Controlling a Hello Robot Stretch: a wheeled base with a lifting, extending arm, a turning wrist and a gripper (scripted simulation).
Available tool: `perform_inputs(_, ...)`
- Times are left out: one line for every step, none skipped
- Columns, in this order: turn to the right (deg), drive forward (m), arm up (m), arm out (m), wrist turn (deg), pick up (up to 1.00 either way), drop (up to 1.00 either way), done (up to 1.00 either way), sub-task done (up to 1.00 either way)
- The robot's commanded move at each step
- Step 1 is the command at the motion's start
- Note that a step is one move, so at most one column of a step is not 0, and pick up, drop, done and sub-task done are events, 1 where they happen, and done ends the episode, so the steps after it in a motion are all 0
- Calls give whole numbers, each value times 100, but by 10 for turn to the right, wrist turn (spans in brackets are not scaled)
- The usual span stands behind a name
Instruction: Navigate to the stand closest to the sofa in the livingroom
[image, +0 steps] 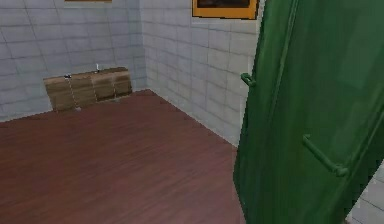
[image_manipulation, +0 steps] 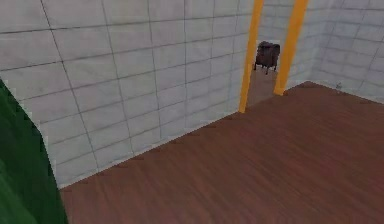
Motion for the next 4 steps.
perform_inputs(0,40,0,0,0,0,0,0,0)
perform_inputs(-330,0,0,0,0,0,0,0,0)
perform_inputs(0,100,0,0,0,0,0,0,0)
perform_inputs(0,100,0,0,0,0,0,0,0)
